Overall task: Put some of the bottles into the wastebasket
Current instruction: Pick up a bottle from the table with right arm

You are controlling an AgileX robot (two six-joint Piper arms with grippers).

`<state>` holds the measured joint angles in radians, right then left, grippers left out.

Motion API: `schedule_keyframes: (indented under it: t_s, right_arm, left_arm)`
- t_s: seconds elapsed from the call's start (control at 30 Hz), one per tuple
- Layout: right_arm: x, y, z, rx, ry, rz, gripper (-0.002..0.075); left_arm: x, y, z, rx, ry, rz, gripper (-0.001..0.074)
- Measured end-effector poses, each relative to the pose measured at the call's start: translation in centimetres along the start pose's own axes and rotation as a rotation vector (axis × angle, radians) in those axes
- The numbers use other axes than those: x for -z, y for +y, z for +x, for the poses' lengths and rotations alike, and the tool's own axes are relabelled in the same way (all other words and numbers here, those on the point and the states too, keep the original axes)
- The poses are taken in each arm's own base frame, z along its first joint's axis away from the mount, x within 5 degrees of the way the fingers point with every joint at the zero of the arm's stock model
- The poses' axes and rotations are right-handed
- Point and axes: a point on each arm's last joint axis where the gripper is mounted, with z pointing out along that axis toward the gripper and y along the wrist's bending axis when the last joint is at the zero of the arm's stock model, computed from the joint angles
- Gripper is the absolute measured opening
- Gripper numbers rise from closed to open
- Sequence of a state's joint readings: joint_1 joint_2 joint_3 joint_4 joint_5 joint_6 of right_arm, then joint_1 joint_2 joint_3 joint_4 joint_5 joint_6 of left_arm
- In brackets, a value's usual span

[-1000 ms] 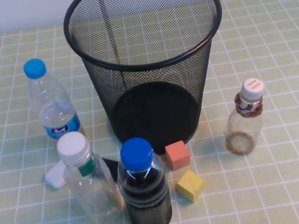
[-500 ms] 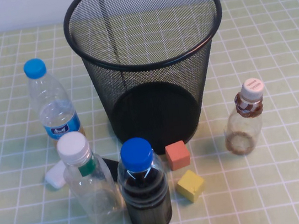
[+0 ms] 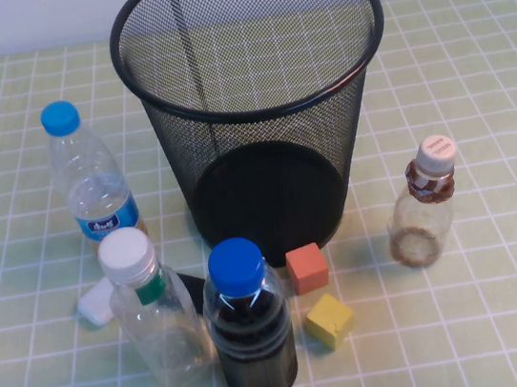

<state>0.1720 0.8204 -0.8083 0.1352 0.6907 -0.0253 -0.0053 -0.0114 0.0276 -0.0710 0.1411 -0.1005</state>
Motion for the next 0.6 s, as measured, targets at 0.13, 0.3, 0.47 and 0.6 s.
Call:
schedule_keyframes:
  t_s: [0.13,0.3,0.47,0.6]
  right_arm:
    - [-1.4,1.2,-2.3,0.052,0.164,-0.059,-0.0010]
    - [-4.5,2.9,-5.2,0.113,0.321,-0.110,-0.0007]
    - [-7.9,5.5,-7.3,0.178,0.387,-0.170,0.0149]
    - [-10.1,7.0,-8.5,0.204,0.426,-0.192,0.0452]
  left_arm:
    - [0.0,0.0,0.0,-0.002,0.000,0.000,-0.0005]
    - [0.0,0.0,0.0,0.000,0.000,0.000,-0.0005]
    - [0.0,0.0,0.0,0.000,0.000,0.000,-0.0005]
    - [0.0,0.0,0.0,0.002,0.000,0.000,-0.0005]
